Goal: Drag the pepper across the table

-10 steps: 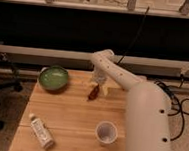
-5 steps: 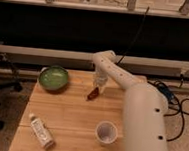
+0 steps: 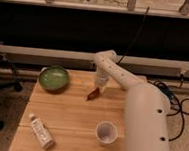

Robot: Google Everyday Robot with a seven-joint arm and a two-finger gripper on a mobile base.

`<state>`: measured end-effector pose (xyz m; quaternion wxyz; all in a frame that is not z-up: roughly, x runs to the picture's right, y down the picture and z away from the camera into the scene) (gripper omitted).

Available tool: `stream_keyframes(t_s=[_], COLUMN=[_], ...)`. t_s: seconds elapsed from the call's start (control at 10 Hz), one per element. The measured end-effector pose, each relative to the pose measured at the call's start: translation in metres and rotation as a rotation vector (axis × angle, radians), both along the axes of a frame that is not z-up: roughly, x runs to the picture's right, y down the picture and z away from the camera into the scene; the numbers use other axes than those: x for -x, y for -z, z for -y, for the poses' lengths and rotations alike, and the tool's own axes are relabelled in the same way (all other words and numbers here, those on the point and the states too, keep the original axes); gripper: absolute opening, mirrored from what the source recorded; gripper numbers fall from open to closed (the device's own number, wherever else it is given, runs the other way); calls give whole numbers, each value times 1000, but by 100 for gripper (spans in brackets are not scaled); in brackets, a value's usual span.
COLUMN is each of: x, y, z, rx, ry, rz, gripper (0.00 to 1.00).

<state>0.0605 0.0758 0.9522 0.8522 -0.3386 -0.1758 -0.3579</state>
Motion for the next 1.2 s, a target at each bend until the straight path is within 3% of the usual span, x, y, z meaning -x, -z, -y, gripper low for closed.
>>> stream_keyframes(t_s=[1.2], x=[-24], y=[8], z=[-6], rx=[-8], ry=[-7], rz=[3], gripper=[0])
